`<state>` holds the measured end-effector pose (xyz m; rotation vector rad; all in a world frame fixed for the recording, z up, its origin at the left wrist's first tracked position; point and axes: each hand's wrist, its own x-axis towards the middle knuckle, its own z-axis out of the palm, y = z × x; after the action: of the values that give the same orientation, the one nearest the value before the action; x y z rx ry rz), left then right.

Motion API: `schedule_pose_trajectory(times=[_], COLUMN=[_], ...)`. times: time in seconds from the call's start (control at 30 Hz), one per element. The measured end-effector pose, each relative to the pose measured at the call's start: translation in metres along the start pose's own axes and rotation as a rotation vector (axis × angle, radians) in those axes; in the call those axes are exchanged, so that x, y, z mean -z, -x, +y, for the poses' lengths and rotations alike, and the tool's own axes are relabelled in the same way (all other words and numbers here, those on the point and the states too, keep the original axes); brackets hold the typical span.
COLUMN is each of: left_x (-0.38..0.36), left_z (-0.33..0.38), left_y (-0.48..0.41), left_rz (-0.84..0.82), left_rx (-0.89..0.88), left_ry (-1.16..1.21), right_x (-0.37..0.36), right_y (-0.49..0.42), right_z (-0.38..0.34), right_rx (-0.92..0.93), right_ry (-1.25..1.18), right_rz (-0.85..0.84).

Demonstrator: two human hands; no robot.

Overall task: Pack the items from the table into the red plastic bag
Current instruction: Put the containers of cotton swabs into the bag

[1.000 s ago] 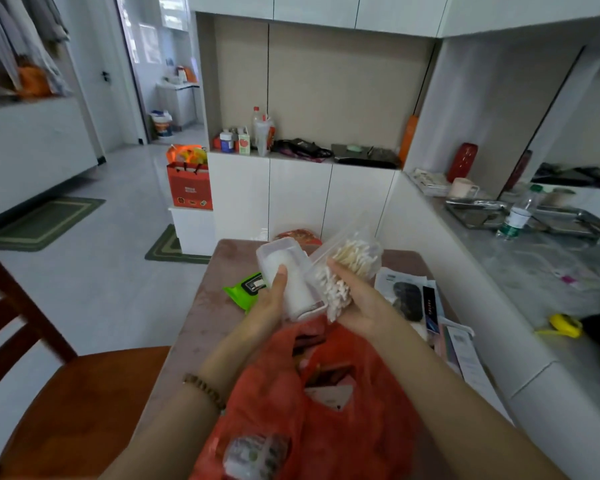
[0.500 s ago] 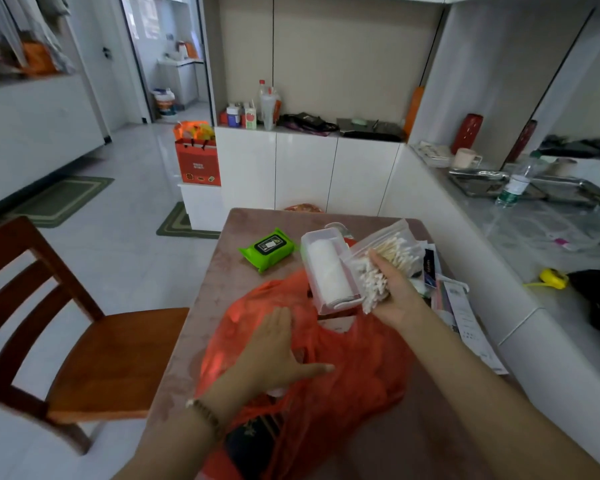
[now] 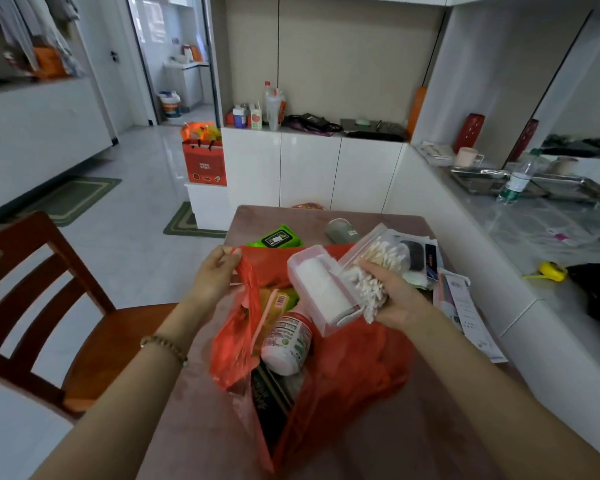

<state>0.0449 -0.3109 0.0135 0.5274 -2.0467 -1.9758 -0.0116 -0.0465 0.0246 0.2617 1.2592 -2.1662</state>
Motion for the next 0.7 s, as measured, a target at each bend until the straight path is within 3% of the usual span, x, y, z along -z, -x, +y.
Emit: schedule_pose_trajectory(times=[0.2,0.33,0.53,0.6,0.7], left_x=[0.014,0.014,0.02,0.02,0.019], left_z=[0.009,0.008,0.002,0.002,0.003], left_y=[-0.01,-0.003,-0.006,-0.009,-0.012], left_rz=[-0.028,-0.066,-0.046,-0.026,-0.025], left_rx=[0.034,0.007,-0.02,-0.019,-0.013], left_ry=[0.09,0.12,0.158,0.153,0.163], right_x=[-0.04,-0.056,-0.035,-0.035,-0.045], right_y=[-0.045,-0.071,-0.066,-0.047,-0.023], right_z=[0.04,0.047,0.041,0.034,0.032], right_rx=[-0.074,0.067,0.267,0.301,0.255], right_ry=[-0.053,-0.139,0.014,0.115,0.275], right_rz=[0.074,0.163,0.356,0.318,0.092])
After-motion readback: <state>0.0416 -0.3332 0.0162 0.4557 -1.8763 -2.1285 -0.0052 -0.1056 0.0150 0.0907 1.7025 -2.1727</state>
